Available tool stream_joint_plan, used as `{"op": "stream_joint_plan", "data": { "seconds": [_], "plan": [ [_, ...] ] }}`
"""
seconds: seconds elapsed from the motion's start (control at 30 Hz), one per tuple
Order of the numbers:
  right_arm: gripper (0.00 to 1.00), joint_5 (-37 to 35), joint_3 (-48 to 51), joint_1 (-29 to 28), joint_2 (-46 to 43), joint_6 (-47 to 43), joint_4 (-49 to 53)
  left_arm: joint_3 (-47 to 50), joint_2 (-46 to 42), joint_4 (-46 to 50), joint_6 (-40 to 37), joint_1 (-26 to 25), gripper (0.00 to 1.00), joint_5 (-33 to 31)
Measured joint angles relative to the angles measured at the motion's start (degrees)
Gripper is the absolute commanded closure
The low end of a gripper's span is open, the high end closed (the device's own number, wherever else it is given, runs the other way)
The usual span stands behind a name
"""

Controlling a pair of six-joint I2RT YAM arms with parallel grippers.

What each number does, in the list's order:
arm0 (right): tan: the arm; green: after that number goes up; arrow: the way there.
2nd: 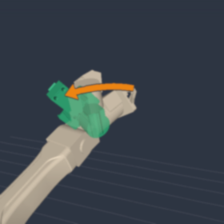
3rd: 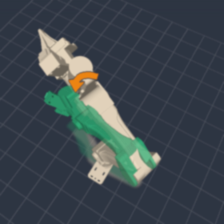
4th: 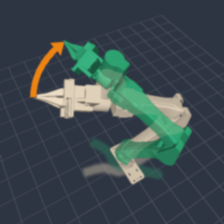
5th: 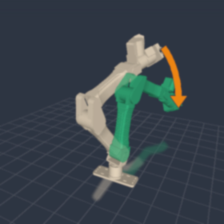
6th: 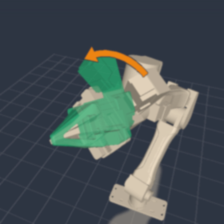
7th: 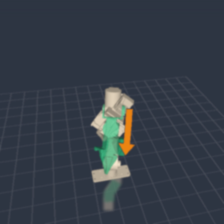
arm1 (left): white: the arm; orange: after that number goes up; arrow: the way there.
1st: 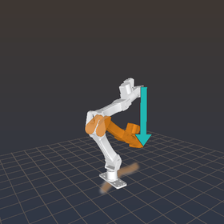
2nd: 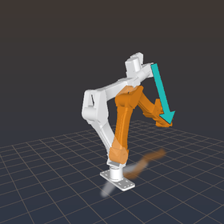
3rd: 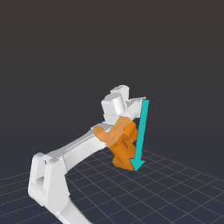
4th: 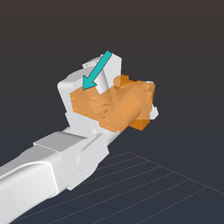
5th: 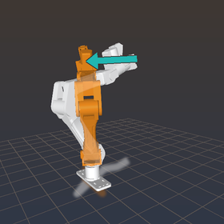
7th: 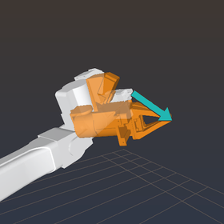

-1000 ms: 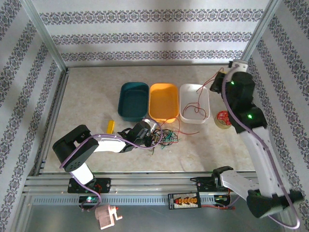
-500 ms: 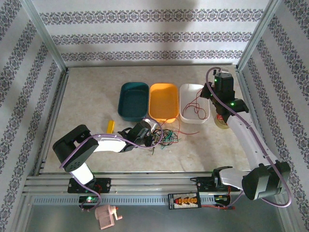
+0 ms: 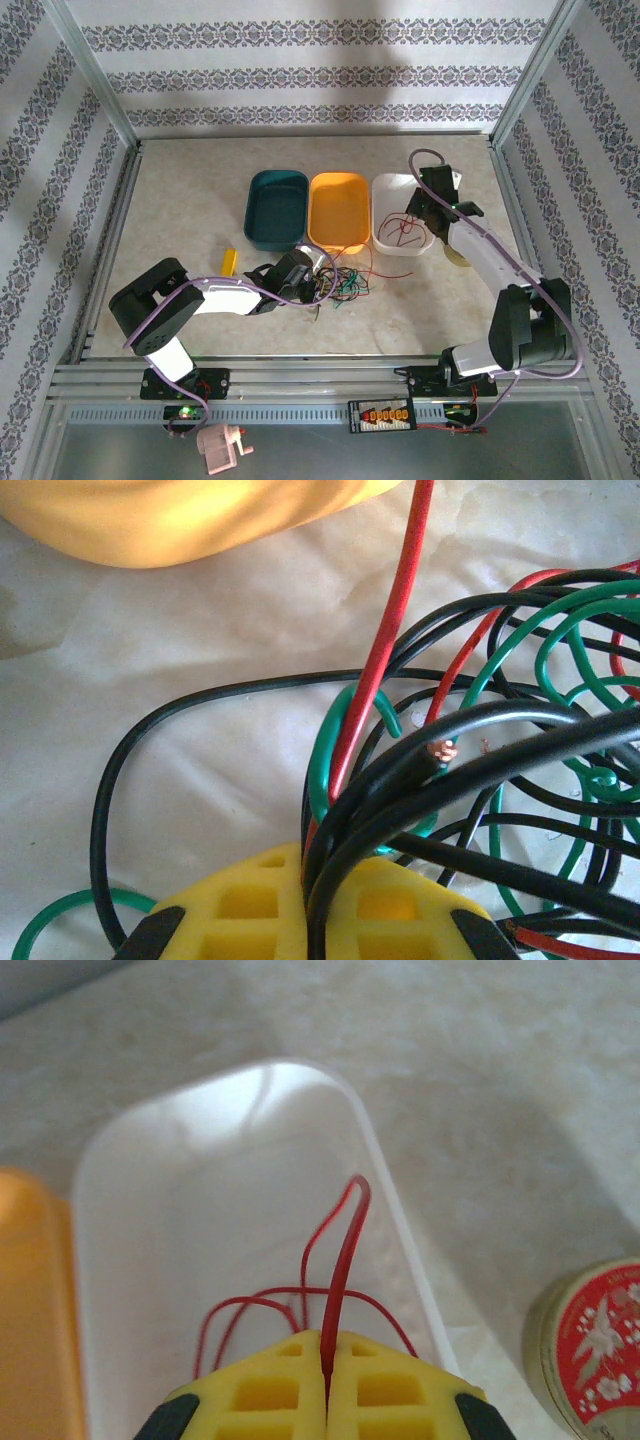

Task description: Untangle the cables

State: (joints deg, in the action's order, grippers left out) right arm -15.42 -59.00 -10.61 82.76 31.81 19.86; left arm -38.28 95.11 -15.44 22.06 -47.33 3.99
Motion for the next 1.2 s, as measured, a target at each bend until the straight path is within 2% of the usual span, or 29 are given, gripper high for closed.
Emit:
{"op": "stream_joint_plan", "data": {
  "seconds": [0.23,0.43,0.5,0.53,0.6,0.7,0.97,1.07,1.2],
  "plan": [
    [1.0,-2.1,1.7,-1.7,5.7,4.2,-0.5,0.0,0.0,0.1,0.0,-0.2,1.0,-0.5],
    [1.0,0.7,2.6,-1.9,8.2,5.4,-0.7,-0.2,0.0,0.5,0.0,-0.3,1.0,-0.7],
    [0.88,2.0,2.6,-1.9,8.2,5.4,-1.2,-0.3,0.0,0.7,0.0,-0.3,1.0,-0.7],
    [0.76,2.7,2.6,-1.9,8.1,5.4,-1.3,-0.4,0.0,0.8,0.0,-0.3,1.0,-0.7],
    [0.65,3.8,2.6,-1.9,7.4,4.8,-1.3,-0.4,0.0,0.9,0.0,-0.3,1.0,-0.7],
    [0.58,4.3,2.9,-2.0,3.8,4.2,-1.2,-0.4,0.0,0.9,0.0,-0.3,1.0,-0.8],
    [0.56,3.1,8.0,-2.7,-13.3,3.8,0.2,-0.4,0.0,0.9,0.0,-0.3,1.0,-0.8],
    [0.56,4.8,11.0,-5.7,-17.7,2.3,0.7,-0.4,0.0,0.9,0.0,-0.3,1.0,-0.8],
    [0.56,11.2,14.1,-12.2,-18.0,-0.3,0.5,-0.4,0.0,0.9,0.0,-0.3,1.0,-0.8]
  ]
}}
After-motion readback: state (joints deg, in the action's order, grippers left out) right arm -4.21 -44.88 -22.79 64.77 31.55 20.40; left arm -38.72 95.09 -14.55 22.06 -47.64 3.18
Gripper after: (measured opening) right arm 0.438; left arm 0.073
